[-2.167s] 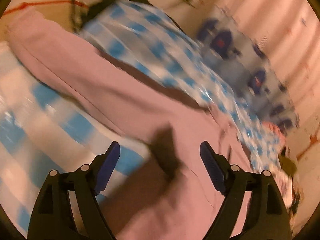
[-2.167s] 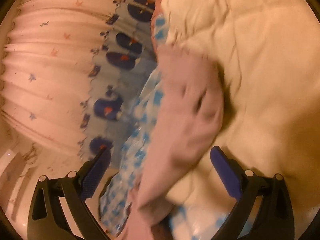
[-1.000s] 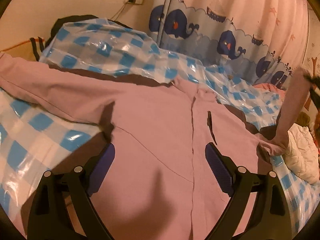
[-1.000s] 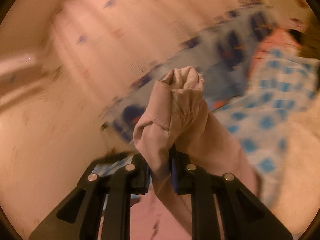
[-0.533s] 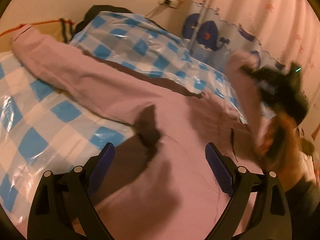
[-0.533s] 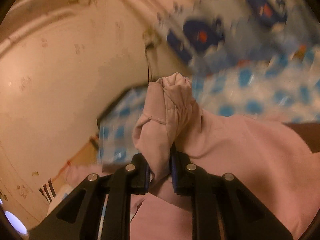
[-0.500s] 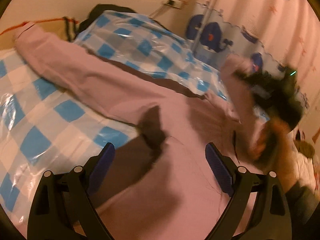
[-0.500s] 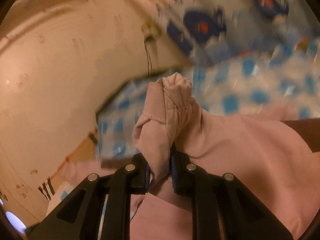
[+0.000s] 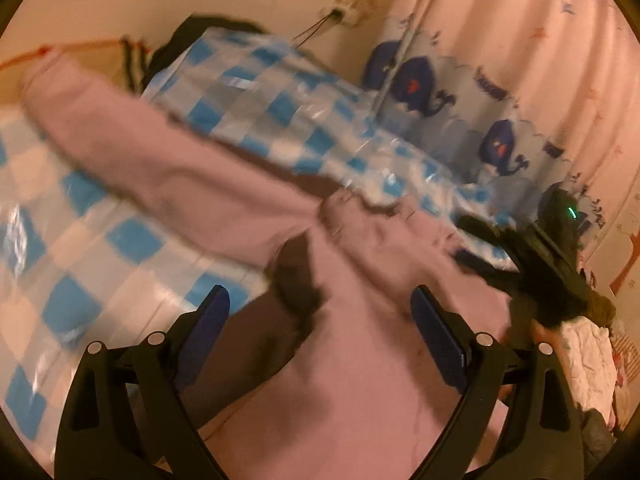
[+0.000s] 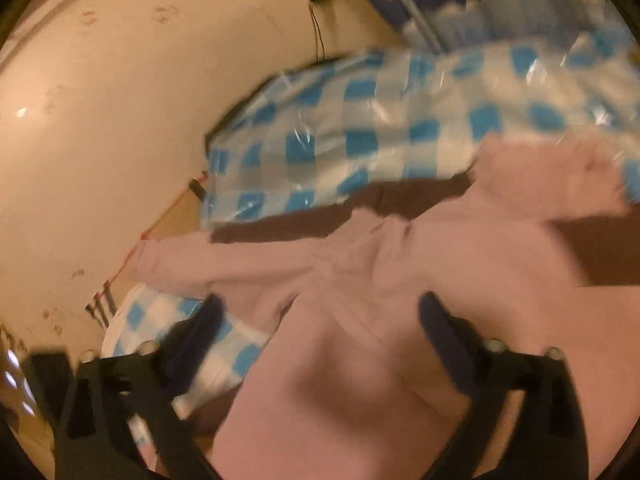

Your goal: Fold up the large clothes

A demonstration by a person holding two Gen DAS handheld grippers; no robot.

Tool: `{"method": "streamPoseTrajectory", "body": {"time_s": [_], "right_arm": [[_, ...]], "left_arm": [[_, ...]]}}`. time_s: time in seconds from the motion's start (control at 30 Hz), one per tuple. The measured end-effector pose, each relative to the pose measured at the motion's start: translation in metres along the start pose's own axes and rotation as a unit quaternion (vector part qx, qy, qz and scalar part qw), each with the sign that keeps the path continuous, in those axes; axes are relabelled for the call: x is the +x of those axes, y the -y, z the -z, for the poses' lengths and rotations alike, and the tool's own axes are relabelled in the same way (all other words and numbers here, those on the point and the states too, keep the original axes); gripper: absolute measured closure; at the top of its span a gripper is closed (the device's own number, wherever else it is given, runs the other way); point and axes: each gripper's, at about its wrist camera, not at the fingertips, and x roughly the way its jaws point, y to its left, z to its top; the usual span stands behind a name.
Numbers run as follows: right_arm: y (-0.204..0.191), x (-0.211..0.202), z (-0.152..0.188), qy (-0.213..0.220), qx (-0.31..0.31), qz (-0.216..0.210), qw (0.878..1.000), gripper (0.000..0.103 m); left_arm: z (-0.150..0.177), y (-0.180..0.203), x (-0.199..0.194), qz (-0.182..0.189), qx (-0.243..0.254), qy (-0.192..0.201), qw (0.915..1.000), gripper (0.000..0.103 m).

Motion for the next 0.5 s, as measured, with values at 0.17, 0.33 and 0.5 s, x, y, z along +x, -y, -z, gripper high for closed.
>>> {"method": "streamPoseTrajectory", "body": {"time_s": [0.17,0.33,0.5], "right_arm": [[0.065,-0.073,-0.008,0.077,0.048,0.11,0.99,0.007],[0.174,-0.093,0.023,0.107,0.177,0.192,0.959,0.007],[0.198,-0.061,0.048,0.043,0.144,0.23,0.962,0.007]], "left_arm": [[-0.052,0.068,0.051,0.014,0.039,0.024,0.9988,0.012],[-0.056,0.112,0.195,-0.023,0.08,-0.095,0.992,0.012],[-0.001,0.092,0.288,-0.117,0.114,-0.212,0.9635,0.018]]}}
